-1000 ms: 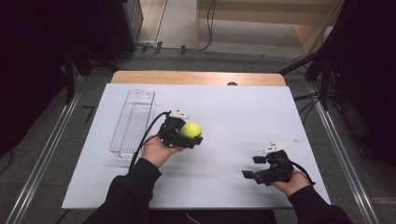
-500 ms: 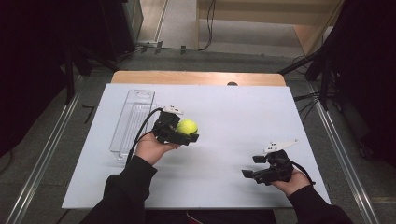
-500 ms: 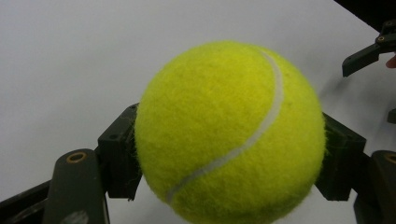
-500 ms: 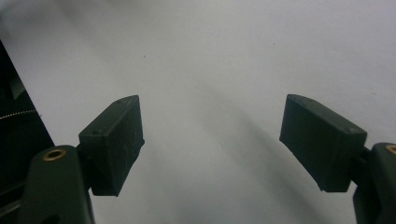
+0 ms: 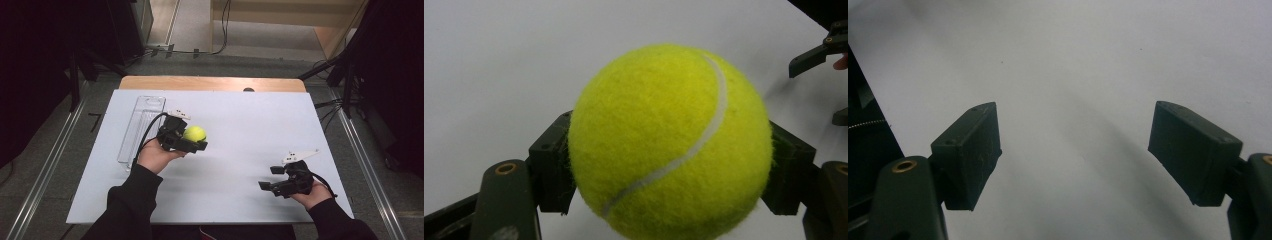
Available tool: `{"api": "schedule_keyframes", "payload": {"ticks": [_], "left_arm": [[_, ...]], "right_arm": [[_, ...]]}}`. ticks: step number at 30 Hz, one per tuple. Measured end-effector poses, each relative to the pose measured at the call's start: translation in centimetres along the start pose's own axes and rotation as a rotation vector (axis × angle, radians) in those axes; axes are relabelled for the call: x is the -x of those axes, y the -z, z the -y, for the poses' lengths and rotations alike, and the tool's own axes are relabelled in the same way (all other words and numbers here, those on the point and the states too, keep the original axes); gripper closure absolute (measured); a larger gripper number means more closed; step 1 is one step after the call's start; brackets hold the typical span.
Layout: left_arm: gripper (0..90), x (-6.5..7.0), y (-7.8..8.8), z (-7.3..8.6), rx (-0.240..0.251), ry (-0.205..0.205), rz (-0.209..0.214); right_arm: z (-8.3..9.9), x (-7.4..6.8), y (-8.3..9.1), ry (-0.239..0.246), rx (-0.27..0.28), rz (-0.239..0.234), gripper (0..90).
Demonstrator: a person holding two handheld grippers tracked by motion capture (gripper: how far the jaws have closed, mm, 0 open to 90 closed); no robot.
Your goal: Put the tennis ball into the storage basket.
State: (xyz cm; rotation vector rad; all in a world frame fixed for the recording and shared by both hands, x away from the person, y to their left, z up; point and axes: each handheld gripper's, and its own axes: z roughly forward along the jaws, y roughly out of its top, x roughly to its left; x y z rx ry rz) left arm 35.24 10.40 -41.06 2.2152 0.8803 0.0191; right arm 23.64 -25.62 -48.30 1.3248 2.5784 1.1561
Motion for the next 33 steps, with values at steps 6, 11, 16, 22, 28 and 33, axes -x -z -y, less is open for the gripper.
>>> {"api": "schedule_keyframes", "payload": {"ticks": [6, 11, 16, 22, 28, 33], "left_arm": [[26.2, -0.4, 0.6, -0.1, 0.003, 0.006, -0.007], [26.2, -0.8, 1.0, -0.1, 0.004, 0.01, -0.012], [26.2, -1.1, 1.4, 0.0, 0.004, 0.02, -0.01], [26.2, -1.4, 1.6, 0.0, -0.009, 0.023, -0.006], [26.2, -1.7, 2.1, 0.1, -0.009, 0.033, -0.004], [26.2, -2.0, 2.5, 0.0, -0.008, 0.035, -0.013]], "right_arm": [[0.0, 0.0, 0.0, 0.003, 0.002, -0.004, 18.8], [0.0, 0.0, 0.0, 0.004, 0.002, -0.004, 18.8], [0.0, 0.0, 0.0, 0.004, 0.001, -0.004, 18.9], [0.0, 0.0, 0.0, 0.001, 0.001, -0.003, 18.8], [0.0, 0.0, 0.0, -0.001, 0.0, -0.001, 18.8], [0.0, 0.1, 0.0, 0.001, 0.002, -0.003, 18.9]]}}
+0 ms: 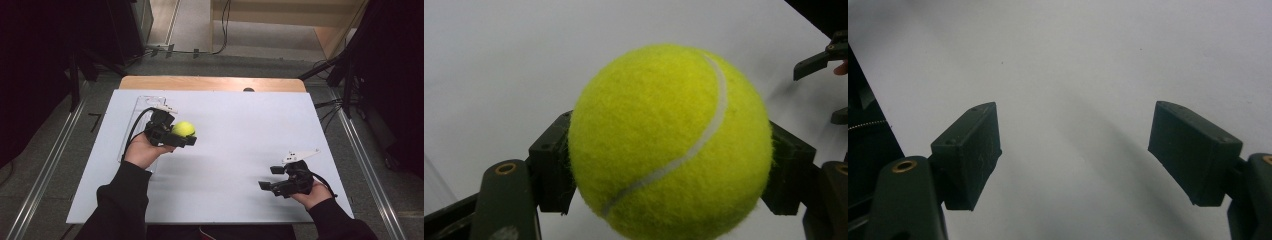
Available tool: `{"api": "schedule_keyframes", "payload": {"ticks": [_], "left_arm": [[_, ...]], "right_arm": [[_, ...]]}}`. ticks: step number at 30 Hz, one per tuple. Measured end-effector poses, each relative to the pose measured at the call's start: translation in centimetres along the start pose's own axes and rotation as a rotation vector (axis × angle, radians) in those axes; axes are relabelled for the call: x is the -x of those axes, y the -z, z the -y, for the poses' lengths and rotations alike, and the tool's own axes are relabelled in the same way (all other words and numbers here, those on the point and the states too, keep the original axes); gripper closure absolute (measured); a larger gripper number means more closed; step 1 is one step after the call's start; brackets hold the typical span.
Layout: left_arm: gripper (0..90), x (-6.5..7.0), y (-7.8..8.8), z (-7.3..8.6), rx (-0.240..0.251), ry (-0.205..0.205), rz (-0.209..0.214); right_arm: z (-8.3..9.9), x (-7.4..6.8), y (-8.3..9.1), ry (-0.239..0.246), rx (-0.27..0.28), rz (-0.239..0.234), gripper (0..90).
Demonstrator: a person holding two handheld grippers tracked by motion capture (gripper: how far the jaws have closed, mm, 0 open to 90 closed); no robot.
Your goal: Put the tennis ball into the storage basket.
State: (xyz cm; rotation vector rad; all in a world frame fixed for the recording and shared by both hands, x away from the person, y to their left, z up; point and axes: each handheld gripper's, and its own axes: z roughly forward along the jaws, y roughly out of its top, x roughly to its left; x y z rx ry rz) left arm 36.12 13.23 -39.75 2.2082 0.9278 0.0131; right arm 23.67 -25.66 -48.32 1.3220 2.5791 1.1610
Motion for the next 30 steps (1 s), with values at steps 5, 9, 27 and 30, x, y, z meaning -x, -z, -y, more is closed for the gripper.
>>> {"api": "schedule_keyframes", "payload": {"ticks": [5, 9, 27, 30], "left_arm": [[26.2, -0.3, 0.4, 0.0, 0.003, 0.001, -0.017], [26.2, -0.7, 0.7, 0.2, 0.01, 0.012, -0.022], [26.2, -2.0, 2.5, 0.3, 0.024, 0.033, -0.058], [26.2, -2.2, 2.9, 0.4, 0.024, 0.035, -0.072]], "right_arm": [[0.0, -0.1, 0.0, 0.012, 0.009, -0.009, 18.8], [0.0, 0.0, 0.0, 0.01, 0.006, -0.01, 18.9], [0.0, 0.0, -0.1, 0.008, 0.001, -0.015, 18.9], [0.0, -0.1, -0.1, 0.016, 0.008, -0.016, 18.9]]}}
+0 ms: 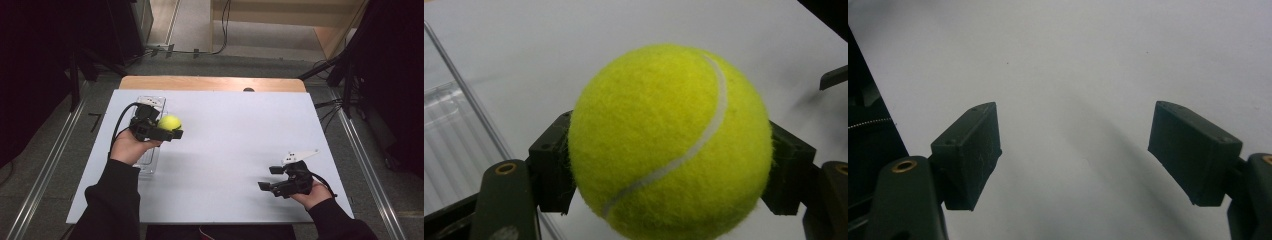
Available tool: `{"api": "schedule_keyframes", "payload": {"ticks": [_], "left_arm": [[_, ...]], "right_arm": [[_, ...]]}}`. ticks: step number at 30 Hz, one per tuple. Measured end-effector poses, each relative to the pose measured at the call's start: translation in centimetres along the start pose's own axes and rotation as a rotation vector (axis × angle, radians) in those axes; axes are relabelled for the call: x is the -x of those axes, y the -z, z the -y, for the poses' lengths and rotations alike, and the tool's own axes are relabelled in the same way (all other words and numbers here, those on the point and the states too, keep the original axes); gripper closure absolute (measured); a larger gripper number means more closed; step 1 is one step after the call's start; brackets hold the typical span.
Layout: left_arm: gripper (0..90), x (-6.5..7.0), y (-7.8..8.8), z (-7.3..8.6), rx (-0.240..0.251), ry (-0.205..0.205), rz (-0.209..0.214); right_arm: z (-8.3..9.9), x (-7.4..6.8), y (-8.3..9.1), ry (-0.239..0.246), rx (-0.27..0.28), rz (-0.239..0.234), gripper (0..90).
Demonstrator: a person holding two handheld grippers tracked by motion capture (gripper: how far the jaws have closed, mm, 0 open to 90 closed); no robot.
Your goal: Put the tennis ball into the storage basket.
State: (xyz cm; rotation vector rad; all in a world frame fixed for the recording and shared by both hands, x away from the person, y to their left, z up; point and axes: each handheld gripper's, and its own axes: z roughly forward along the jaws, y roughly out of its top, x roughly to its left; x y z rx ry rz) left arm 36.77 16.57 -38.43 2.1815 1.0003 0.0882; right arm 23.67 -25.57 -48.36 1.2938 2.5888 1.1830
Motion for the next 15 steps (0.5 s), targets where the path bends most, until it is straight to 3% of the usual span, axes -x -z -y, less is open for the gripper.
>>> {"api": "schedule_keyframes", "payload": {"ticks": [15], "left_arm": [[26.2, -1.5, 1.5, 0.4, 0.023, 0.043, -0.033]], "right_arm": [[0.0, 0.0, 0.0, -0.003, 0.001, 0.0, 18.9]]}}
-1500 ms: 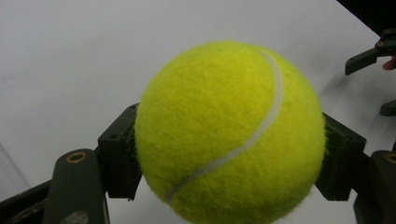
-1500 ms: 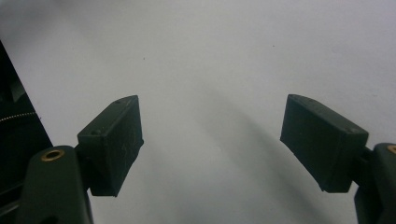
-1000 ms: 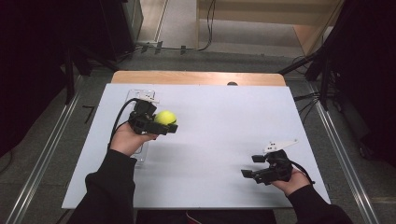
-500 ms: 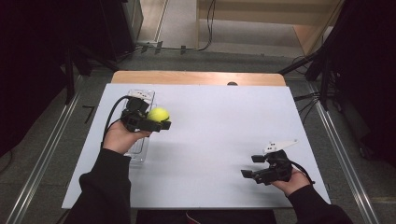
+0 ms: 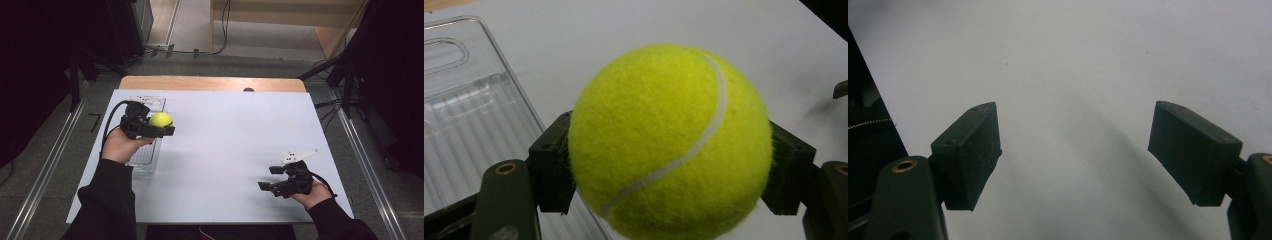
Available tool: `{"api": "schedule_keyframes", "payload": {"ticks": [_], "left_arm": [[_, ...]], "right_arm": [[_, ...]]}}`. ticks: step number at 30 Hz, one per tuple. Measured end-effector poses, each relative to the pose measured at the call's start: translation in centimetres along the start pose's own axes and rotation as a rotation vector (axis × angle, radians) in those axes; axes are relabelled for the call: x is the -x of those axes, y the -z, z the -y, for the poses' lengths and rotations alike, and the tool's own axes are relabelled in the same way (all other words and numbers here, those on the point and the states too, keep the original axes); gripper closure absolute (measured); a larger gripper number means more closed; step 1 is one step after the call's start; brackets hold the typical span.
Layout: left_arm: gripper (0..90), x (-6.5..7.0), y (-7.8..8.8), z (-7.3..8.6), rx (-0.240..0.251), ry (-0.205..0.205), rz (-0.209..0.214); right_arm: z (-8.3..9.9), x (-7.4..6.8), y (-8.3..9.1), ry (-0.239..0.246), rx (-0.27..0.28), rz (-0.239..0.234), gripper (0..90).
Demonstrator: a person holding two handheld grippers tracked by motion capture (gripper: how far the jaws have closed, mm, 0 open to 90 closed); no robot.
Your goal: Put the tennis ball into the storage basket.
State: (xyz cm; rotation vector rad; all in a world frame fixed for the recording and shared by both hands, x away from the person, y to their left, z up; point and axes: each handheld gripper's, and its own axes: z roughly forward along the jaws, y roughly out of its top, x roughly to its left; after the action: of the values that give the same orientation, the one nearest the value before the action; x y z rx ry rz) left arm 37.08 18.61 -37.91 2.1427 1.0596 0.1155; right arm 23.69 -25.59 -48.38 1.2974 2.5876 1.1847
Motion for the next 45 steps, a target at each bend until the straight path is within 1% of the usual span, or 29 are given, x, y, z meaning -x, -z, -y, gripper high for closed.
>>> {"api": "schedule_keyframes", "payload": {"ticks": [5, 8, 12, 14, 17, 22, 26, 32, 38, 45], "left_arm": [[26.2, -0.6, 0.2, 0.2, -0.002, 0.01, -0.019], [26.2, -0.9, 0.4, 0.3, 0.005, 0.026, -0.033], [26.2, -1.2, 0.6, 0.4, 0.008, 0.035, -0.047], [26.2, -1.4, 0.6, 0.4, 0.008, 0.038, -0.056], [26.2, -1.5, 0.7, 0.5, 0.013, 0.052, -0.076], [26.2, -1.9, 0.8, 0.6, 0.014, 0.061, -0.103], [26.2, -2.2, 0.8, 0.7, 0.017, 0.081, -0.125], [26.2, -3.0, 1.2, 1.0, 0.032, 0.118, -0.145], [26.2, -3.6, 1.4, 1.3, 0.033, 0.135, -0.179], [26.2, -4.2, 1.7, 1.6, 0.045, 0.153, -0.201]], "right_arm": [[0.0, 0.0, 0.0, -0.003, -0.002, 0.0, 18.9], [0.0, 0.0, 0.0, -0.002, -0.003, 0.0, 18.9], [0.0, 0.0, 0.0, -0.004, -0.004, 0.0, 18.9], [0.0, 0.0, 0.0, -0.002, -0.004, 0.002, 18.9], [0.0, 0.0, 0.0, -0.002, -0.002, 0.001, 18.9], [0.0, 0.0, 0.0, -0.004, -0.003, 0.001, 18.9], [0.0, 0.1, 0.0, -0.003, -0.002, 0.002, 18.9], [0.0, 0.1, 0.1, -0.001, -0.001, 0.001, 18.9], [0.0, 0.1, 0.1, -0.002, -0.001, 0.001, 18.9], [0.0, 0.0, 0.1, -0.001, -0.002, 0.004, 18.9]]}}
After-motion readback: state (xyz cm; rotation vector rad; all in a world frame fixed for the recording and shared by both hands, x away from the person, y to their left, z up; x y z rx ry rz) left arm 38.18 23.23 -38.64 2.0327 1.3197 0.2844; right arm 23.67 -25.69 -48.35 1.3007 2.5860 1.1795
